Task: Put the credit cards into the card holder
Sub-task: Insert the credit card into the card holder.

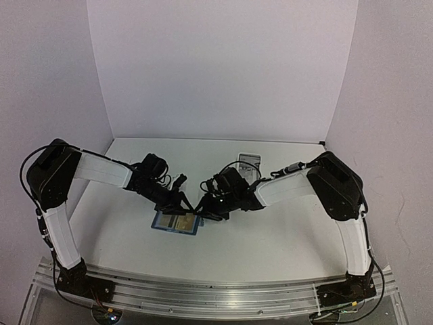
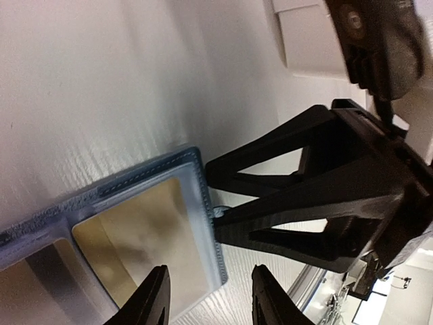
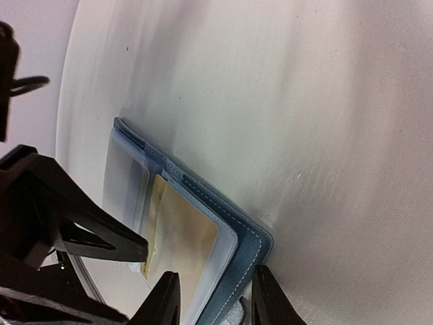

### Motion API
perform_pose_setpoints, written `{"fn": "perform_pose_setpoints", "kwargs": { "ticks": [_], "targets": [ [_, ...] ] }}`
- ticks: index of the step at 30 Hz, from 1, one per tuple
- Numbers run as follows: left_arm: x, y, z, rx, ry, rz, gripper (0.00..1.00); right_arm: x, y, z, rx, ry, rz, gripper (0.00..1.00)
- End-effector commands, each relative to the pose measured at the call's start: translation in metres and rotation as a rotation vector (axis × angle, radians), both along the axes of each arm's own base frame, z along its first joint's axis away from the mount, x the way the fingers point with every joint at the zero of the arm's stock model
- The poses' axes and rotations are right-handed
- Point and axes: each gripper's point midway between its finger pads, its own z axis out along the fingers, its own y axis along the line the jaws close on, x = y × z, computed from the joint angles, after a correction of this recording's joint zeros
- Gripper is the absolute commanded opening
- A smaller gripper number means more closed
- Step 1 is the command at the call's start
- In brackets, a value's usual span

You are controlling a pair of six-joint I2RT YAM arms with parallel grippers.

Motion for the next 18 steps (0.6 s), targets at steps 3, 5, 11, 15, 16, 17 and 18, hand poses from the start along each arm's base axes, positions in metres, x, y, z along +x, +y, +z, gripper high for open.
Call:
{"fn": "perform_pose_setpoints", "kwargs": {
  "ticks": [3, 5, 11, 15, 16, 17, 18],
  "targets": [
    [0.023, 0.007, 0.060, 0.099, -0.179, -0.040, 0.45, -0.003, -0.003, 0.001, -0.002, 0.000, -0.009, 0.37],
    [0.027, 0.017, 0.063, 0.147, -0.212, -0.012, 0.49, -0.004, -0.004, 0.004, -0.002, -0.005, -0.006, 0.38],
    [0.030, 0.083, 0.031, 0.291, -0.079, 0.205, 0.72, -0.002, -0.004, 0.017, -0.034, -0.034, 0.017, 0.40],
    [0.013, 0.129, -0.008, 0.368, 0.047, 0.283, 0.75, -0.010, -0.011, 0.014, -0.061, 0.023, 0.011, 0.41],
    [0.009, 0.130, -0.011, 0.373, 0.048, 0.275, 0.75, -0.012, -0.012, 0.013, -0.064, 0.037, 0.011, 0.41],
    [0.005, 0.131, -0.014, 0.371, 0.054, 0.270, 0.75, -0.015, -0.013, 0.011, -0.066, 0.055, 0.014, 0.41],
    [0.003, 0.130, -0.015, 0.363, 0.055, 0.268, 0.75, -0.018, -0.014, 0.006, -0.069, 0.076, 0.016, 0.42]
  ]
}}
